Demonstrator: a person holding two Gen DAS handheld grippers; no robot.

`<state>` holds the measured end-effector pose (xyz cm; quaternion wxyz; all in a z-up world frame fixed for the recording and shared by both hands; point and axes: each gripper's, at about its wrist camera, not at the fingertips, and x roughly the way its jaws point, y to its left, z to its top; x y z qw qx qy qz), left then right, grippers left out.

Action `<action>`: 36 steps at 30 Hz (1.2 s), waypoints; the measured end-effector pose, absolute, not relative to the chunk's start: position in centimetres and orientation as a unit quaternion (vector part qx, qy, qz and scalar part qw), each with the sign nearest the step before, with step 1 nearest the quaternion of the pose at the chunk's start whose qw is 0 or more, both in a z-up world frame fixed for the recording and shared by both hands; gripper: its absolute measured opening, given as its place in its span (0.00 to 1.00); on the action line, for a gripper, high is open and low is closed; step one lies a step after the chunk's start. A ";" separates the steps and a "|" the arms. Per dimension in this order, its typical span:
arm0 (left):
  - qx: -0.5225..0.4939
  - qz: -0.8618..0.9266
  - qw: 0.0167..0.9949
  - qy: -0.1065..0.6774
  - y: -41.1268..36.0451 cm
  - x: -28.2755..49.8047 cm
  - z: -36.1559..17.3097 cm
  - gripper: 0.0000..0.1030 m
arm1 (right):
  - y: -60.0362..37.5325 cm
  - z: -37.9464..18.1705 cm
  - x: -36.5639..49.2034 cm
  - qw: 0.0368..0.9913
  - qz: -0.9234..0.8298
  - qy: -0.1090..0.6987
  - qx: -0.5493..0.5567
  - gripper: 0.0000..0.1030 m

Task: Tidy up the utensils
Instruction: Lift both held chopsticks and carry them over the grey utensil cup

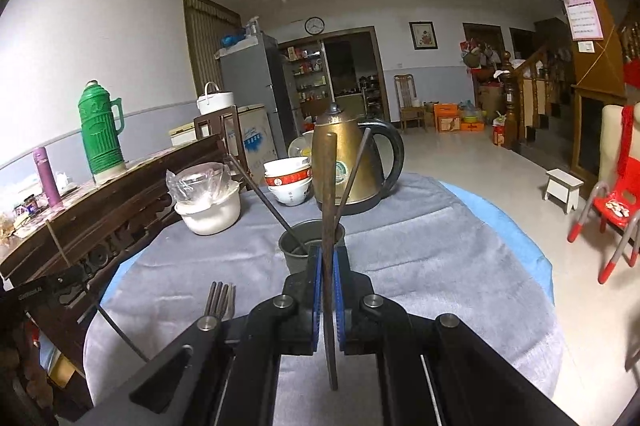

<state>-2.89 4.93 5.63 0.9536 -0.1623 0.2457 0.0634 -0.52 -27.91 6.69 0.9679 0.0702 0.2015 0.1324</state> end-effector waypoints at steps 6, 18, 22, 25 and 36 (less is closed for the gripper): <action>-0.189 0.040 0.957 0.217 4.9 -3.2 8.5 0.05 | -28.7 9.2 -0.5 0.971 0.140 0.170 0.088 0.06; -0.226 -0.060 0.962 0.145 0.4 2.2 16.5 0.05 | -29.8 16.1 3.1 0.974 0.154 0.088 0.143 0.06; -0.226 -0.073 0.960 0.150 -1.7 5.5 17.0 0.05 | -29.2 15.8 6.0 0.974 0.147 0.093 0.145 0.06; -0.221 -0.078 0.958 0.163 -3.2 8.0 16.6 0.05 | -29.0 15.1 7.7 0.975 0.141 0.104 0.139 0.06; -0.172 -0.076 0.958 0.215 -6.9 12.7 13.1 0.05 | -28.6 11.6 11.8 0.969 0.140 0.160 0.129 0.06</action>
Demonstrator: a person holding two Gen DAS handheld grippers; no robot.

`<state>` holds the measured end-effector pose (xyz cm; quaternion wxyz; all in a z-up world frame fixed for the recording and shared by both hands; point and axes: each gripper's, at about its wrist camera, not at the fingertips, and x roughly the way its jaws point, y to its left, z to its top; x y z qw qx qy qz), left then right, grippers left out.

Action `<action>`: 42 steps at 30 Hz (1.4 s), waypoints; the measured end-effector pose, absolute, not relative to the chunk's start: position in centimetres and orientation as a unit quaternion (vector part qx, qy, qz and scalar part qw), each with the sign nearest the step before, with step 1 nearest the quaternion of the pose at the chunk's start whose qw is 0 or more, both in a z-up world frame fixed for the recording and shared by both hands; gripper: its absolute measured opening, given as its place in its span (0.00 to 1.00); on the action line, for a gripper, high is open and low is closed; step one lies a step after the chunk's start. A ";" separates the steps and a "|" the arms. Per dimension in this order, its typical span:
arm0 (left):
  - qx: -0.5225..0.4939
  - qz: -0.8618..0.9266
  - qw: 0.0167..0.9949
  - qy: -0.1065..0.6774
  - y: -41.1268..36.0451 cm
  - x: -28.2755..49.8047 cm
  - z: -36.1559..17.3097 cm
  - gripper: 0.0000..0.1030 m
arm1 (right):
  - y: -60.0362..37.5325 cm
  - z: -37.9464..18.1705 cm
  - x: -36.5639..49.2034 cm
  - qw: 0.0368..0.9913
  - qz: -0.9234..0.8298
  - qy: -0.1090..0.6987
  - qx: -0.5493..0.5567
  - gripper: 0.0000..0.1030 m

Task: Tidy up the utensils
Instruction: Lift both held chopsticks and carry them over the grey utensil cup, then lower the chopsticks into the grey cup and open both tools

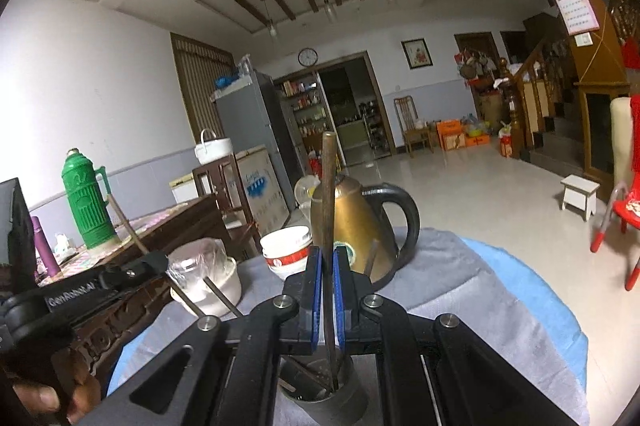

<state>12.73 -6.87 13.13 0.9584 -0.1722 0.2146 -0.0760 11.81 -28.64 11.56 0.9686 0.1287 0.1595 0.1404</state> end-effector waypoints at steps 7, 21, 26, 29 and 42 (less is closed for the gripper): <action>-0.171 -0.074 0.955 0.231 -6.9 13.3 12.3 0.05 | -28.4 10.1 12.9 0.963 0.145 0.185 0.130 0.06; -0.161 -0.069 0.947 0.271 -7.9 13.9 10.9 0.05 | -27.3 8.4 14.1 0.958 0.147 0.217 0.121 0.06; -0.158 -0.069 0.939 0.297 -8.2 14.4 10.0 0.05 | -27.1 7.6 14.7 0.953 0.145 0.239 0.115 0.06; -0.168 -0.068 0.928 0.326 -7.9 14.9 9.3 0.06 | -26.5 7.3 15.3 0.946 0.151 0.269 0.105 0.07; -0.206 -0.005 0.950 0.236 -0.3 5.6 14.2 0.77 | -28.2 11.8 8.8 0.965 0.131 0.201 0.104 0.79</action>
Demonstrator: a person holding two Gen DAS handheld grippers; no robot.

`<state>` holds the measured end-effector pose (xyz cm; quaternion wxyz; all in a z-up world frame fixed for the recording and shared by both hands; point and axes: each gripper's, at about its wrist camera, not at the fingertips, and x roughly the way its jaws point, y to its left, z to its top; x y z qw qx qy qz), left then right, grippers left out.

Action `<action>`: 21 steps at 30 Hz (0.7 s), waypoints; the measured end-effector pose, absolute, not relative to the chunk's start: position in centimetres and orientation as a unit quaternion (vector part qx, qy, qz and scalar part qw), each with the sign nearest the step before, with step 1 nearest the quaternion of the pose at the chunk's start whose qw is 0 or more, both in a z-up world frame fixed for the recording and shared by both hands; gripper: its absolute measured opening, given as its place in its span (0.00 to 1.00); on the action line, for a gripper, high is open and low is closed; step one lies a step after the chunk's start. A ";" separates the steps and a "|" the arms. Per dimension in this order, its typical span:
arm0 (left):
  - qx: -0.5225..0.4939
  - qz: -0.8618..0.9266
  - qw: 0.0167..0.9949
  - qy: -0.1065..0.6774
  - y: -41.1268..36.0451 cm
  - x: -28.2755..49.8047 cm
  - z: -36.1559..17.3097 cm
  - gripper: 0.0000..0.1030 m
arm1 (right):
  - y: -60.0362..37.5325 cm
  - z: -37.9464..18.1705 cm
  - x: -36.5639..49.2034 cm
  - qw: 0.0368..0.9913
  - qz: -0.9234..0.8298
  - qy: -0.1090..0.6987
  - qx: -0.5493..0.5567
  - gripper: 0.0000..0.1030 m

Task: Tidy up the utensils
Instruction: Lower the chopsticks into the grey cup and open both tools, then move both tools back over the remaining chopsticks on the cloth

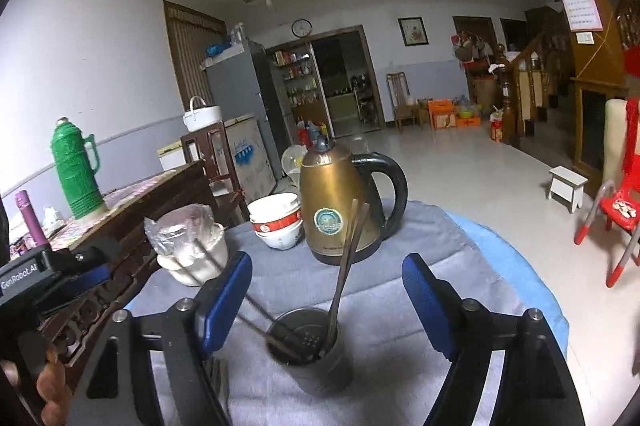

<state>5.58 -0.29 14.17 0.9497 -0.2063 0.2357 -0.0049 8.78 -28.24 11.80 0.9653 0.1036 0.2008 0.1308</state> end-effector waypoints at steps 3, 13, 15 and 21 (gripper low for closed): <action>-0.189 0.056 0.949 0.248 2.5 2.9 11.4 0.81 | -27.8 10.3 6.7 0.960 0.147 0.216 0.098 0.79; -0.173 0.158 0.877 0.419 7.6 -0.6 -1.2 0.81 | -23.8 -1.6 4.9 0.889 0.178 0.419 0.044 0.79; -0.172 0.157 0.871 0.432 7.5 -0.7 -2.1 0.81 | -23.3 -2.7 4.6 0.881 0.182 0.436 0.038 0.79; -0.154 0.097 0.880 0.438 4.4 -0.5 -1.8 0.81 | -23.2 -3.4 4.3 0.871 0.182 0.454 0.046 0.79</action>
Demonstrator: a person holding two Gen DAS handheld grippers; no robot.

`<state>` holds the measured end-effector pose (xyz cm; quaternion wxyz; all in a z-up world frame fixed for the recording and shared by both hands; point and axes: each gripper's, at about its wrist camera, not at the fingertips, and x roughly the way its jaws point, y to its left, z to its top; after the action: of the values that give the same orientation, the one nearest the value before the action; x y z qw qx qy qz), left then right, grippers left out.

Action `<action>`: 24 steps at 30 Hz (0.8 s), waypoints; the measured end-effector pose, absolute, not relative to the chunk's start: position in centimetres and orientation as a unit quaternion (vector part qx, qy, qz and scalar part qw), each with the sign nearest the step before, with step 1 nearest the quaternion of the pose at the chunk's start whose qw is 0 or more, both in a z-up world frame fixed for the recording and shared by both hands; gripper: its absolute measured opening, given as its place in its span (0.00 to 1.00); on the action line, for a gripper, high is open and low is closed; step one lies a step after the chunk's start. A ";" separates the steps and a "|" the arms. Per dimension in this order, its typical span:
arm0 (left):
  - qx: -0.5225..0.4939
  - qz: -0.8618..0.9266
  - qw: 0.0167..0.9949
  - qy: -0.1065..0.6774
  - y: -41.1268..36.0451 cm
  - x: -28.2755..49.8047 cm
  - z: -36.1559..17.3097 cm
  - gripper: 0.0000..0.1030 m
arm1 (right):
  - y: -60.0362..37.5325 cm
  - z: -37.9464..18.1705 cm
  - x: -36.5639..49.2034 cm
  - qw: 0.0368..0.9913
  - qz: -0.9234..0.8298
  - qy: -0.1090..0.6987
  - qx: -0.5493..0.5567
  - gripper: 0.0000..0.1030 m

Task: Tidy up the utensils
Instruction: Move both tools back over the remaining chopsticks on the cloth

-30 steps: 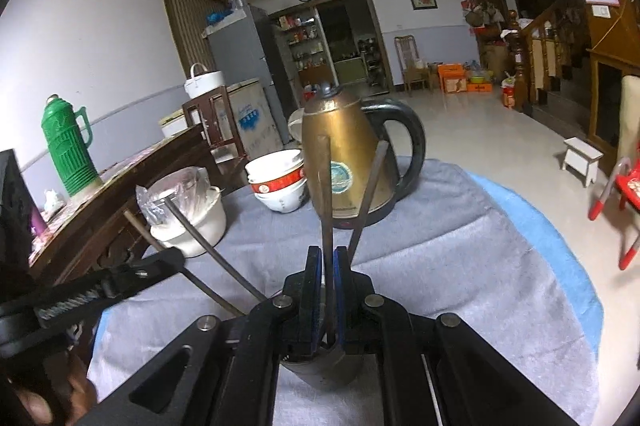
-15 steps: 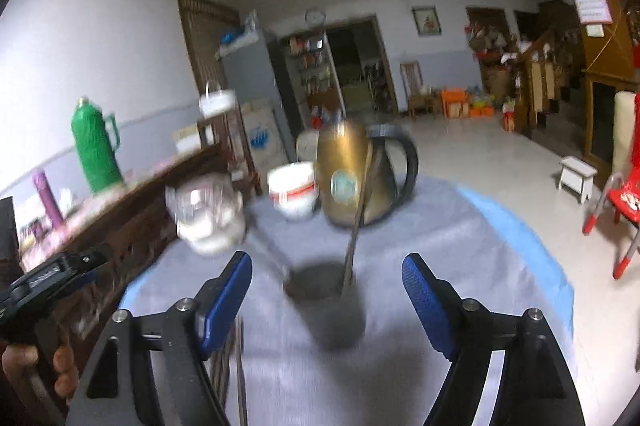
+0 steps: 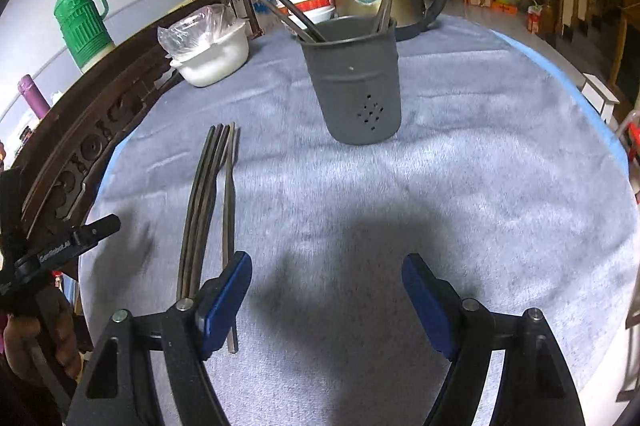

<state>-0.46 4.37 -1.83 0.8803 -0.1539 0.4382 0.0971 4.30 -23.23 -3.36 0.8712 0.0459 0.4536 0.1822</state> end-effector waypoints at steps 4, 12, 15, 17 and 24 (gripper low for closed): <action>-0.117 0.017 0.885 0.450 0.5 -0.2 -0.9 0.81 | -23.3 -3.4 4.3 0.870 0.181 0.457 0.047 0.79; -0.110 -0.199 0.798 0.558 -6.8 -0.4 -1.6 0.81 | -23.9 -3.9 4.6 0.856 0.189 0.477 0.058 0.79; -0.146 -0.219 0.780 0.567 -6.5 -0.5 -1.5 0.81 | -24.3 -3.6 4.8 0.851 0.195 0.483 0.061 0.79; -0.154 -0.213 0.781 0.567 -5.8 -0.5 -1.5 0.81 | -24.5 -3.5 5.1 0.845 0.199 0.491 0.065 0.79; -0.191 -0.154 0.781 0.574 -1.7 -0.4 -2.6 0.81 | -23.0 -3.5 6.9 0.818 0.240 0.519 0.064 0.77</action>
<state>-0.39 -1.75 -2.56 0.7811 -0.1908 0.5742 -0.1542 6.94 -22.95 -3.52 0.8178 0.0638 0.5191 0.2403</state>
